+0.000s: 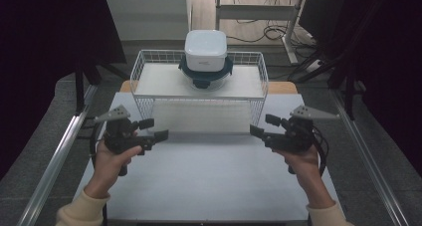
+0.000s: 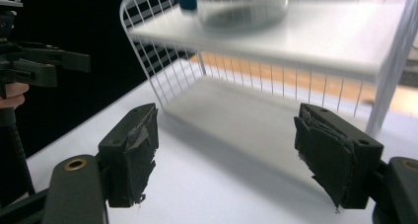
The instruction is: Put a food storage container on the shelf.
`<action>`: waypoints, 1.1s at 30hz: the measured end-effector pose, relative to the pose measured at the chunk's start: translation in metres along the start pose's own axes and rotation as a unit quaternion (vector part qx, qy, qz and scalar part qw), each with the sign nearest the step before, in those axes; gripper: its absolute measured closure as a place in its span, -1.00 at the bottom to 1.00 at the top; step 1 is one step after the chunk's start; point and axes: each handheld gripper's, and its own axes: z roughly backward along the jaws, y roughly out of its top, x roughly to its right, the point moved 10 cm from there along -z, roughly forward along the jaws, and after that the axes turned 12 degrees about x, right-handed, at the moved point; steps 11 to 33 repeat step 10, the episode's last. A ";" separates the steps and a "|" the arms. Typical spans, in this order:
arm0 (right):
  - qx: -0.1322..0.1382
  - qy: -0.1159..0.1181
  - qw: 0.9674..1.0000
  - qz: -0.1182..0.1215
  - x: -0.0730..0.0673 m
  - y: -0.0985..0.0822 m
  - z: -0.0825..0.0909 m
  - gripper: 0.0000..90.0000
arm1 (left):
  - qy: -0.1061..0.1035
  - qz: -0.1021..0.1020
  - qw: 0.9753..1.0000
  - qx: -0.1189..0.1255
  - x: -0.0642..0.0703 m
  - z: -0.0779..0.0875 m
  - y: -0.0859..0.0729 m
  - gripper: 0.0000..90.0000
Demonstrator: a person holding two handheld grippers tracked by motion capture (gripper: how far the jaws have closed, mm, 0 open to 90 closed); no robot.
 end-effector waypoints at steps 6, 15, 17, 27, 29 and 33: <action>-0.024 -0.007 1.000 0.004 0.002 -0.044 0.007 -0.47 | 0.021 0.009 0.999 -0.036 -0.010 -0.004 -0.040 -0.53; -0.020 -0.010 1.000 0.008 0.003 -0.042 0.009 -0.49 | 0.025 0.007 0.999 -0.029 -0.010 -0.003 -0.038 -0.53; -0.020 -0.010 1.000 0.008 0.003 -0.042 0.009 -0.49 | 0.025 0.007 0.999 -0.029 -0.010 -0.003 -0.038 -0.53; -0.020 -0.010 1.000 0.008 0.003 -0.042 0.009 -0.49 | 0.025 0.007 0.999 -0.029 -0.010 -0.003 -0.038 -0.53; -0.020 -0.010 1.000 0.008 0.003 -0.042 0.009 -0.49 | 0.025 0.007 0.999 -0.029 -0.010 -0.003 -0.038 -0.53; -0.020 -0.010 1.000 0.008 0.003 -0.042 0.009 -0.49 | 0.025 0.007 0.999 -0.029 -0.010 -0.003 -0.038 -0.53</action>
